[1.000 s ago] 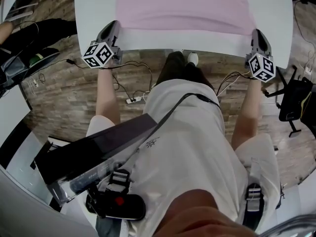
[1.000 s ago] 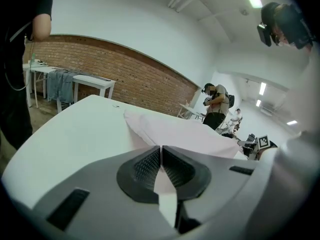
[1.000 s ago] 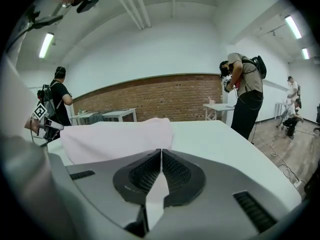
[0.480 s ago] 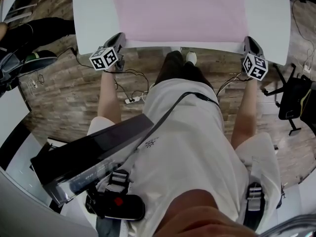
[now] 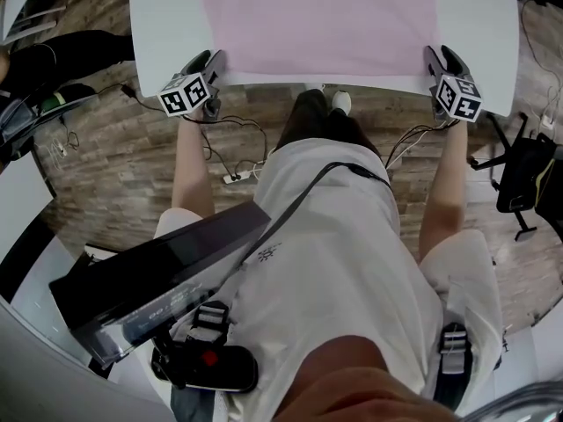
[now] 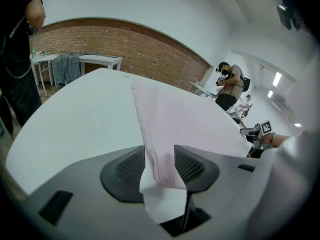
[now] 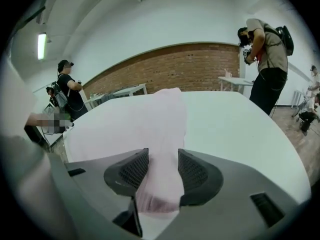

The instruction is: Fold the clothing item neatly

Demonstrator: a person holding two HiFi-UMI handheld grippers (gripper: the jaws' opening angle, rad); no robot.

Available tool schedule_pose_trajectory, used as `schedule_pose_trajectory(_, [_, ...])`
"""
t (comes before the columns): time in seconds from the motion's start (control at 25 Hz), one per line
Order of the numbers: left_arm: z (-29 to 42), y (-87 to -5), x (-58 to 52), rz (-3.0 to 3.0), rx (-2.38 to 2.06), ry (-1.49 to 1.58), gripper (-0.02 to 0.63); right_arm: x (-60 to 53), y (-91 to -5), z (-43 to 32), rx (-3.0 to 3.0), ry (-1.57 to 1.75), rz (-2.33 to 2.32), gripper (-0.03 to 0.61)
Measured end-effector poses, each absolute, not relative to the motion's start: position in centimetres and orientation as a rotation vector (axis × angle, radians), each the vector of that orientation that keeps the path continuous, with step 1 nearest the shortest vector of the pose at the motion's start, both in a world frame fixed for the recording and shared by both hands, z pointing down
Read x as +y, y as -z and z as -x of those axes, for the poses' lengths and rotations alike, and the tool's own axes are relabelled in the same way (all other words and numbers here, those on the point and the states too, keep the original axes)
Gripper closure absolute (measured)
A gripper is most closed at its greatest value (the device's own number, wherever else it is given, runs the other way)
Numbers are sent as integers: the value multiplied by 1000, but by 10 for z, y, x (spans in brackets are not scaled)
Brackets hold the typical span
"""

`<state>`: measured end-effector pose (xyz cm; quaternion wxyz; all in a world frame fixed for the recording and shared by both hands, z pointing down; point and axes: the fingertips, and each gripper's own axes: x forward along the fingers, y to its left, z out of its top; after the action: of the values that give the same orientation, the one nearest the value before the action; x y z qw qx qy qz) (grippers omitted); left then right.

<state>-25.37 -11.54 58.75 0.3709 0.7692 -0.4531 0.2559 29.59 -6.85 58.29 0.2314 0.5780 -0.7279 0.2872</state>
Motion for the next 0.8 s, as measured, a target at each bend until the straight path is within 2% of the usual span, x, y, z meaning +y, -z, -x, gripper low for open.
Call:
schedule_pose_trajectory(0.12, [241,-600,-124,-1957,-1137,-731,449,-71,-593,-293,-1949,-769,-1551,427])
schedule_pose_trajectory(0.16, [239,-601,-126,-1962,-1143,-744,451,-71,-591,-293,-1940,-746,-1552,515])
schedule_pose_trajectory(0.2, [240,-601,-127,-1967,-1157,-745,488,-70,-587,-292,-1940,-722,-1560,537])
schedule_pose_trajectory(0.24, [241,-599,-128,-1971,-1170,-741,567,-70,-581,-292,-1947,-701,-1574,545])
schedule_pose_trajectory(0.28, [241,-596,-128,-1976,-1175,-735,595,-70,-575,-292,-1957,-681,-1594,546])
schedule_pose_trajectory(0.44, [234,-575,-132,-2037,-1145,-645,600,-74,-545,-295,-2035,-637,-1704,546])
schedule_pose_trajectory(0.68, [224,-484,-133,-2234,-1051,-300,600,-79,-460,-300,-2238,-465,-1870,548])
schedule_pose_trajectory(0.8, [238,-496,-108,-2202,-1017,-338,600,-43,-483,-321,-2185,-602,-1924,549])
